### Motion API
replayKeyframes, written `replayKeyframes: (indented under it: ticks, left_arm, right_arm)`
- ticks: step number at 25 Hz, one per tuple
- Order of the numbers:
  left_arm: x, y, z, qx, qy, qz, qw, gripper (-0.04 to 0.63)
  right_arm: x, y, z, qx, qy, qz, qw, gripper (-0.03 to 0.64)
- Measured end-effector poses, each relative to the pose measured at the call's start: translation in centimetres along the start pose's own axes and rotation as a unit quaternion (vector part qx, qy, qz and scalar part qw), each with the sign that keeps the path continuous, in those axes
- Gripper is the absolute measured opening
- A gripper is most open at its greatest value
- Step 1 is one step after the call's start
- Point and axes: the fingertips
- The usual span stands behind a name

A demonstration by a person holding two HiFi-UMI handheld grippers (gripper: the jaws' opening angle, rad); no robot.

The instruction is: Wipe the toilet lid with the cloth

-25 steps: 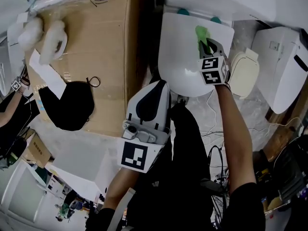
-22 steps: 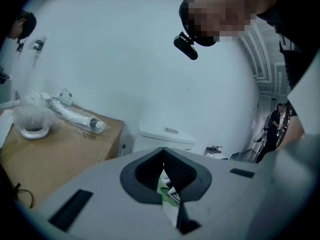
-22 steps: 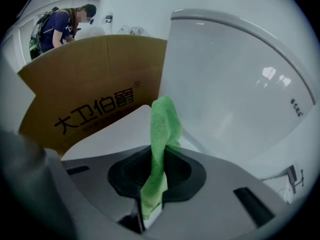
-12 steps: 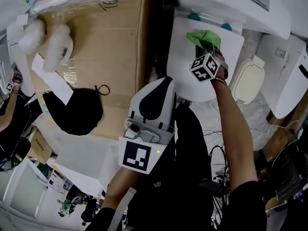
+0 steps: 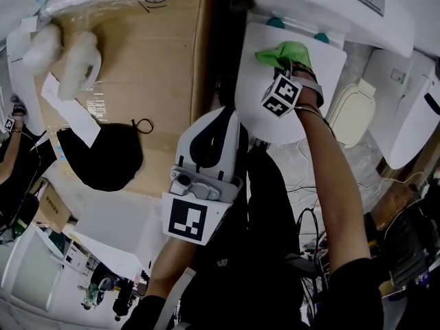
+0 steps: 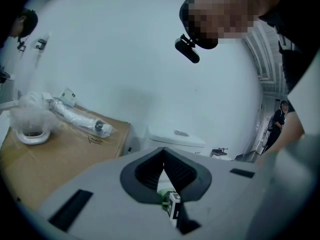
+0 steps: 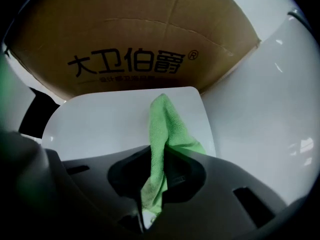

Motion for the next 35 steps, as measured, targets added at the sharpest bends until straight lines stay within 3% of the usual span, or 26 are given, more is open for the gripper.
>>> replayKeyframes:
  ticks: [6,13,18,26,30,35]
  left_arm:
    - [0.4,-1.0,-0.8,0.001,-0.001,0.0,1.0,0.009]
    - [1.1,-1.8,-2.3,-0.012,-0.005,-0.006,0.9999,0.009]
    - [1.5,-2.7,-3.2,-0.012,-0.006,-0.01,0.9999,0.009]
    - [1.2,-3.7,-4.0,-0.011,-0.011,-0.01,0.9998,0.009]
    - [0.7,-3.9,-4.1,-0.005,-0.011,-0.007,0.9999,0.009]
    - [0.4,-3.9,-3.5,0.005,-0.007,-0.004,1.0,0.009]
  right_arm:
    - [0.5,3.6,-0.5,-0.001,0.009,-0.087,0.996,0.055]
    - [1.5,9.1,-1.4,-0.025,0.028,-0.135,0.99,0.054]
    - [3.1,13.6,-2.4,-0.039,0.027,-0.141,0.989,0.054]
    - [6.0,20.4,-4.2,-0.097,0.028,-0.152,0.983,0.055]
    - [5.8,19.8,-4.5,-0.134,0.008,-0.082,0.988,0.055]
    - [4.4,13.4,-7.1,-0.126,-0.069,0.085,0.986,0.055]
Point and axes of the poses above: the fingertips, and each gripper's own axes: z forward along the fingers, y to its left, x out of its underside, and after that the axes turned 9 degrees about z, right-handed
